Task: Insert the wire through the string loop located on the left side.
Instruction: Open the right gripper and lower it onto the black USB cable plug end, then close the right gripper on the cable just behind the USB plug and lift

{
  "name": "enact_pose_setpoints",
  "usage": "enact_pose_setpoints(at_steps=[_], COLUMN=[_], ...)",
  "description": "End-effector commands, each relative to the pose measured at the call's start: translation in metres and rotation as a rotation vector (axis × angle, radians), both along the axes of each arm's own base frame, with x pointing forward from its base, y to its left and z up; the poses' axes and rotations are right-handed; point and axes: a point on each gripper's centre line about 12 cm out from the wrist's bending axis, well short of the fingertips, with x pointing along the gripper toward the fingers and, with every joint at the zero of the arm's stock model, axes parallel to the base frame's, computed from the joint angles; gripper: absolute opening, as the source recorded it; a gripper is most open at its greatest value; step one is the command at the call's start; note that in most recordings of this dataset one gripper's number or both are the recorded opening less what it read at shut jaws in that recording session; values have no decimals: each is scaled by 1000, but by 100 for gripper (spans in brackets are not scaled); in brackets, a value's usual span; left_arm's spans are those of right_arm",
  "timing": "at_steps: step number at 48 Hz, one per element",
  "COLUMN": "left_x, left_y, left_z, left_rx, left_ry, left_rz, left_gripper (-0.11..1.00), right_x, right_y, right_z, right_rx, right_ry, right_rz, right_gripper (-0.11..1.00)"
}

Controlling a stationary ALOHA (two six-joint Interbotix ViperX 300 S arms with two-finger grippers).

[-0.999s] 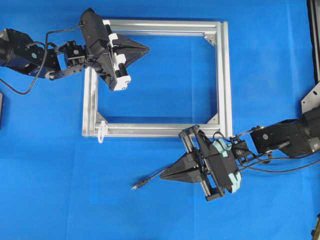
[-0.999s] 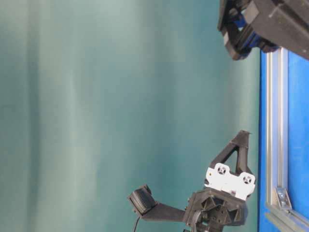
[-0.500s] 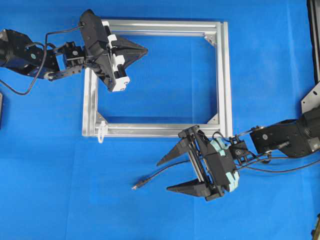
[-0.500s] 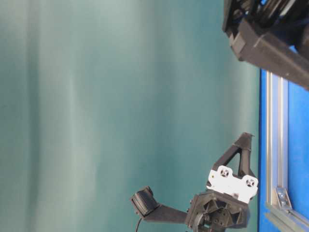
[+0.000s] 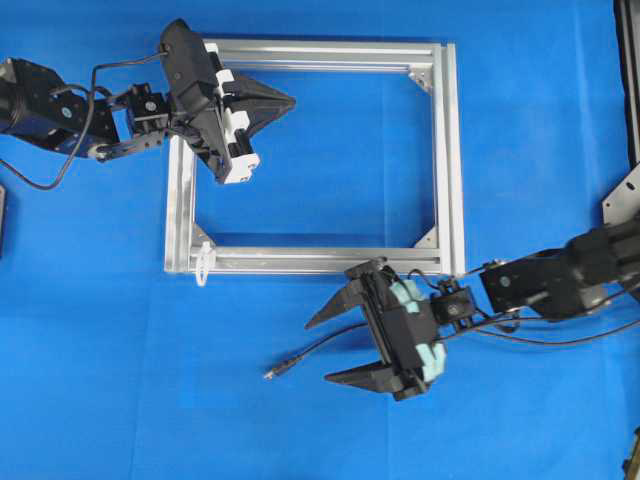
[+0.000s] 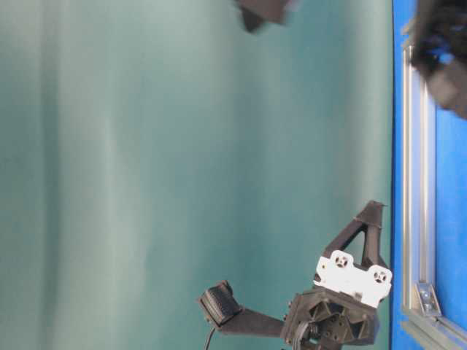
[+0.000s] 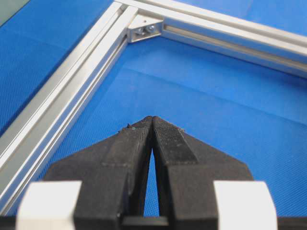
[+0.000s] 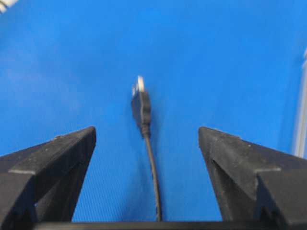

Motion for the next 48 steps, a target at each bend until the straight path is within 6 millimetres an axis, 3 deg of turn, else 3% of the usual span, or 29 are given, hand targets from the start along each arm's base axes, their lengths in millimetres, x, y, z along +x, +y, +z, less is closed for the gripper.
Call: enact_pose_setpoints(at_steps=[1, 25, 34, 38, 48], left_x=[1, 0, -1, -2, -3], left_y=[0, 0, -1, -1, -1], left_z=[16, 13, 13, 12, 11], left_rx=[14, 8, 7, 6, 6], left_ry=[-42, -25, -22, -21, -18], left_rz=[-2, -3, -3, -3, -3], left_gripper=[0, 0, 0, 0, 0], right_x=[8, 10, 15, 15, 14], right_y=[1, 1, 3, 2, -6], right_z=[4, -6, -10, -10, -12], right_rx=[17, 17, 13, 8, 5], right_ry=[-20, 4, 7, 7, 18], right_rz=[-11, -14, -13, -13, -32], right_gripper=[88, 80, 72, 61, 7])
